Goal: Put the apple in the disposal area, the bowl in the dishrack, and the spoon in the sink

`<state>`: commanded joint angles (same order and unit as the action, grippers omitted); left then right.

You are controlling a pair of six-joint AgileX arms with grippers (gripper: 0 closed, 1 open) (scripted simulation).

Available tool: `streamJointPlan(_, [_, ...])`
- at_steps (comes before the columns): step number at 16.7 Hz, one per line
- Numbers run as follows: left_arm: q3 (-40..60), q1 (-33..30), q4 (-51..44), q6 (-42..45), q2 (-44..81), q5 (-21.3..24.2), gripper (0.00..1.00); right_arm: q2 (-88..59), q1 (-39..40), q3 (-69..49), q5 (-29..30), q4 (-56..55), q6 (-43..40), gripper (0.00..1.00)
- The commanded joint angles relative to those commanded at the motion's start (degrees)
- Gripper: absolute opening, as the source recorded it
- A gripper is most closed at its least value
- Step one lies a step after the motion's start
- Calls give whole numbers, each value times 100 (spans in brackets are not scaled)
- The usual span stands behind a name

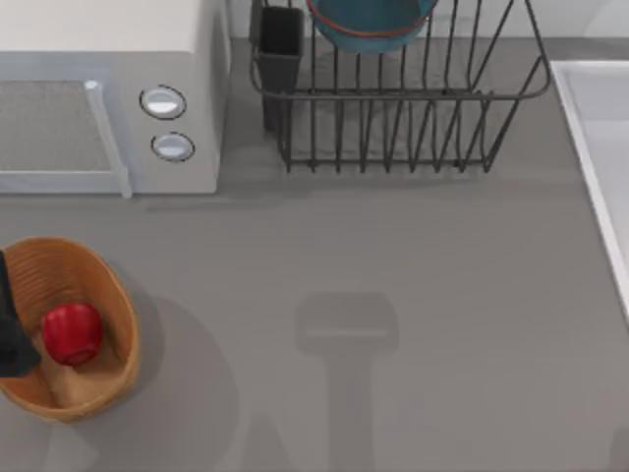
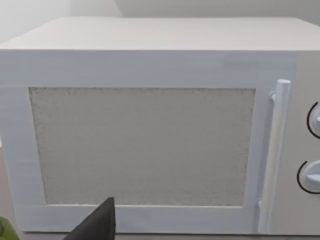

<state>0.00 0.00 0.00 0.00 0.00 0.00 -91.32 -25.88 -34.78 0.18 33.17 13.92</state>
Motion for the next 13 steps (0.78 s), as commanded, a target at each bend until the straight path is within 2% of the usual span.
streamJointPlan(6, [0,0,0,0,0,0,100,535,-2,-462,40,797,-4,0])
streamJointPlan(13, [0,0,0,0,0,0,100,1174,-11,-1521,39,2491,-39,0])
